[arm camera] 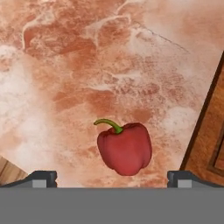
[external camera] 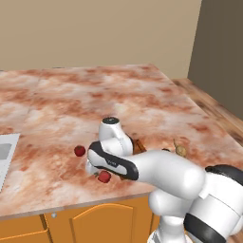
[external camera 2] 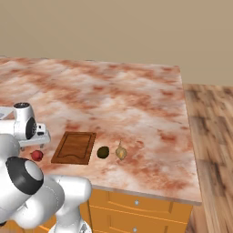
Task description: Place the avocado, onion, tomato, and bell pepper on the cutting board.
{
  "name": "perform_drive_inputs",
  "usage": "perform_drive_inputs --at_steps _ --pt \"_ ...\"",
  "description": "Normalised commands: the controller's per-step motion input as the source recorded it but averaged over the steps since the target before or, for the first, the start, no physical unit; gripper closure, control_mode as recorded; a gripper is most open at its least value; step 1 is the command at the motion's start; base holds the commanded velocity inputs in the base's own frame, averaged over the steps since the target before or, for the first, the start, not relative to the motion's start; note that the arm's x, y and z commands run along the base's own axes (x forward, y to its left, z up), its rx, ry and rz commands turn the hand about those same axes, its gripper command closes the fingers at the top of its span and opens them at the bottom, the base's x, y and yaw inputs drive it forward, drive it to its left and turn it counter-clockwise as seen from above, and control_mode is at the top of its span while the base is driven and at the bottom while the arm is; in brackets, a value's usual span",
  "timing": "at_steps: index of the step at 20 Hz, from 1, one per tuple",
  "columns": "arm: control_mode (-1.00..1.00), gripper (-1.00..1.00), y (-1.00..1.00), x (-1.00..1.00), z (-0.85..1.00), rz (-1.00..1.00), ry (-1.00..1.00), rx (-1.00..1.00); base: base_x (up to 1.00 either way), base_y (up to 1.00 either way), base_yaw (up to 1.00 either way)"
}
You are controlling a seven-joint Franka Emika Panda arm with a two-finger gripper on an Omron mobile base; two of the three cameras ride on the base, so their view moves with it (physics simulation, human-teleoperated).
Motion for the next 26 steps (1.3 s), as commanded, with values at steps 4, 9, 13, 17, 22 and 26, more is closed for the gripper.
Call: perform_drive_inputs --at_steps 4,9,13,17,22,26 --pt "-1.00 -1.00 0.00 0.04 -0.27 0.00 0.00 -0.04 0.00 0.00 0.00" --pt "-1.00 -1.00 0.00 0.06 -0.28 0.00 0.05 -0.02 0.00 0.00 0.00" --pt "-1.00 -1.00 0.00 0.11 -0.24 0.00 0.05 -0.02 0.00 0.00 0.00" --pt "-1.00 -1.00 0.00 0.18 -0.27 0.00 0.00 -0.04 0.00 0.00 0.00" --pt "-1.00 1.00 0.00 0.21 -0.24 0.00 0.00 -0.04 0.00 0.00 0.00" --pt "-1.00 1.00 0.00 0.05 -0.06 0.00 0.00 -0.01 0.00 0.00 0.00"
